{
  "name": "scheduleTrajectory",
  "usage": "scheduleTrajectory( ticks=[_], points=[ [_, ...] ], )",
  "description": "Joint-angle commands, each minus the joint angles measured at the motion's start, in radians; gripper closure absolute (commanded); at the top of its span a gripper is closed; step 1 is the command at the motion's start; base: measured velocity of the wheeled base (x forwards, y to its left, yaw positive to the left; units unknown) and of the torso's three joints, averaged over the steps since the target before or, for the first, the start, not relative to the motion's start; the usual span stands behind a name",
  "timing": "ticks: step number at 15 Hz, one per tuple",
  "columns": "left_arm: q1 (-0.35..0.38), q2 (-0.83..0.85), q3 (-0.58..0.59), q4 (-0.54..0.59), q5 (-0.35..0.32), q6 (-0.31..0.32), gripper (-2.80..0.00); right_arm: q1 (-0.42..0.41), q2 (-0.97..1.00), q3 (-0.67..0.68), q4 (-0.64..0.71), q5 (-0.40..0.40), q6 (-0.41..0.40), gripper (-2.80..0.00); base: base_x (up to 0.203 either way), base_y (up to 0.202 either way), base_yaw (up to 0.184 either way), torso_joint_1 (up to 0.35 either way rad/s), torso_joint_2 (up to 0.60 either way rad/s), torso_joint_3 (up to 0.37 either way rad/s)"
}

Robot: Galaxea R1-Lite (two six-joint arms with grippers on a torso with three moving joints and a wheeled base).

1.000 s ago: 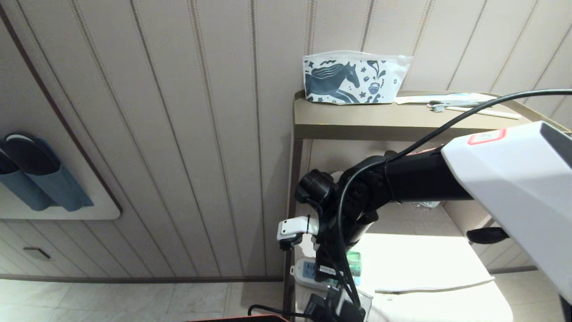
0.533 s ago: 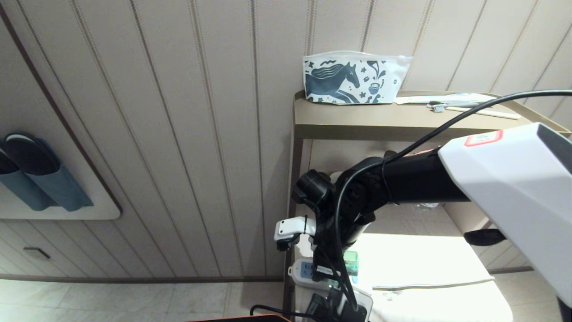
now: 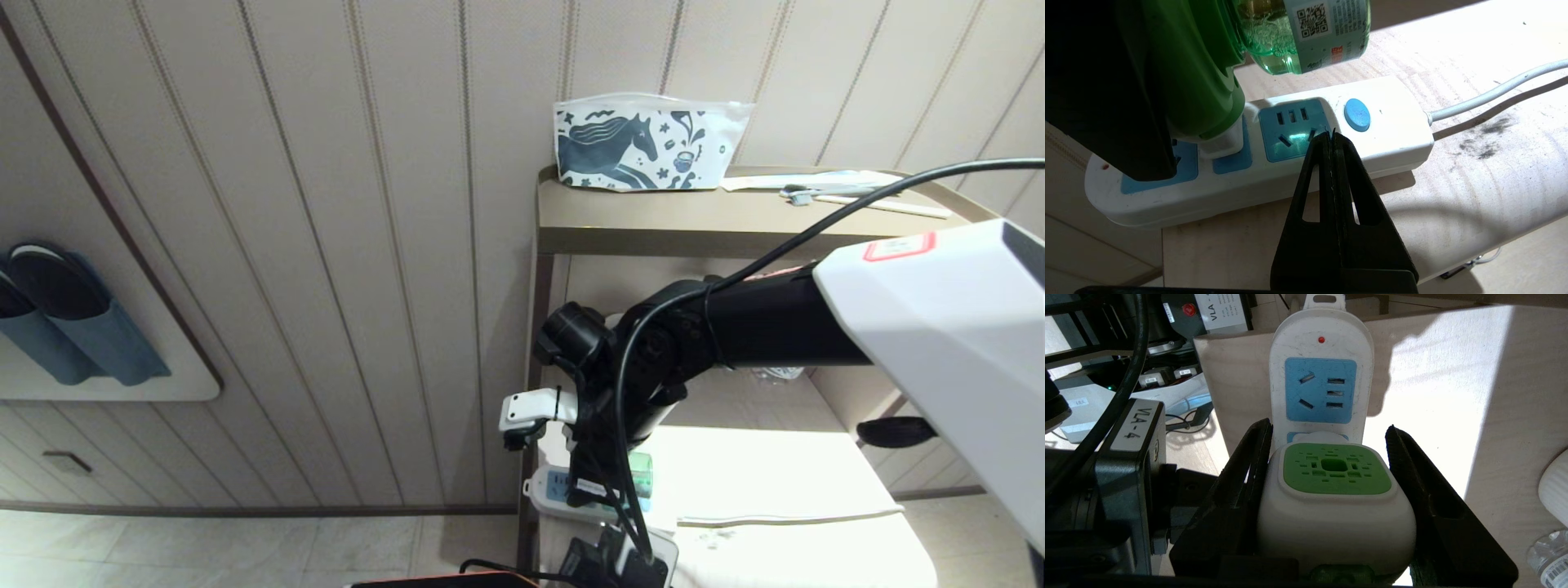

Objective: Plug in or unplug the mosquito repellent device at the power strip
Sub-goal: Hold the socket with your left hand and unplug it with your right hand

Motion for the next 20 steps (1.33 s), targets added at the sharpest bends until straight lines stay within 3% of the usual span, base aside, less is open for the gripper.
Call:
scheduleTrajectory(
  ticks=[1, 20],
  points=[
    [-0.002, 0.014, 0.000, -0.043, 0.005, 0.000, 0.00, 0.001, -0.011, 0.006, 0.004, 0.000, -0.004, 0.00, 0.000, 0.000, 0.000, 0.000, 0.00, 0.000],
    [-0.002, 0.026, 0.014, -0.043, 0.008, -0.003, 0.00, -0.015, -0.081, 0.041, 0.009, -0.001, -0.010, 0.00, 0.000, 0.000, 0.000, 0.000, 0.00, 0.000]
  ],
)
